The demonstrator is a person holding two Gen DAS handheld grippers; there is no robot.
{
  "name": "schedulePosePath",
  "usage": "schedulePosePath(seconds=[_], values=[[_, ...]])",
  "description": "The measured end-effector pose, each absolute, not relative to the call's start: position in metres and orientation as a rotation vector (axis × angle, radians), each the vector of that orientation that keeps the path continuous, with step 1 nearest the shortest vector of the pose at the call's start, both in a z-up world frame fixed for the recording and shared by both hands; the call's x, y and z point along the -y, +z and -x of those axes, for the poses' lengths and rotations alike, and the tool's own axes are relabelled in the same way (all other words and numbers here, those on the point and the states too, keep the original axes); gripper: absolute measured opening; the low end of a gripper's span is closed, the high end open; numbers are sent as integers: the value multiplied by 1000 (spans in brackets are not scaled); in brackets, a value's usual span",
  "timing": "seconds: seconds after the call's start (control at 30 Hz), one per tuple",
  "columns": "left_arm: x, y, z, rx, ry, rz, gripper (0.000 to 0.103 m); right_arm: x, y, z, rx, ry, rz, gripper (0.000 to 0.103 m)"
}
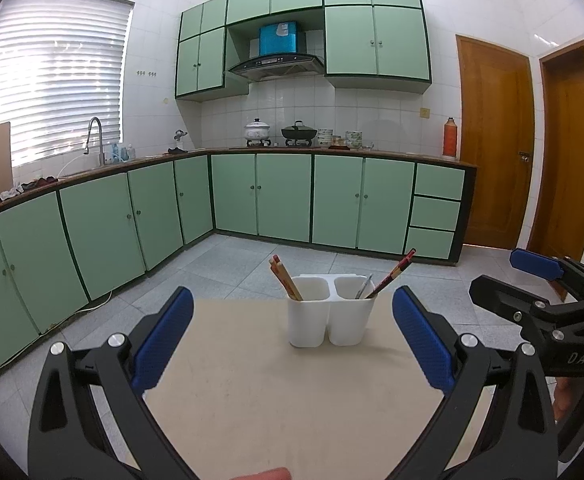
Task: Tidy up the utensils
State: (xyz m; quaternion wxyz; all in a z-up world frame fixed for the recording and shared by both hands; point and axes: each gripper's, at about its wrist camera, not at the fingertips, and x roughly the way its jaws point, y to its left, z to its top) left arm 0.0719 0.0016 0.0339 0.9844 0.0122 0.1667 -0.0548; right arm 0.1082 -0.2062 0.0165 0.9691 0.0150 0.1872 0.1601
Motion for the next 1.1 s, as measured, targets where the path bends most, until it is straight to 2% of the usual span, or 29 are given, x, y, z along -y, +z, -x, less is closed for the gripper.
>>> schedulePosePath(seconds=[1.1], values=[[-3, 30, -75, -346, -95, -18, 97, 204, 9, -109, -386, 320, -27, 97]])
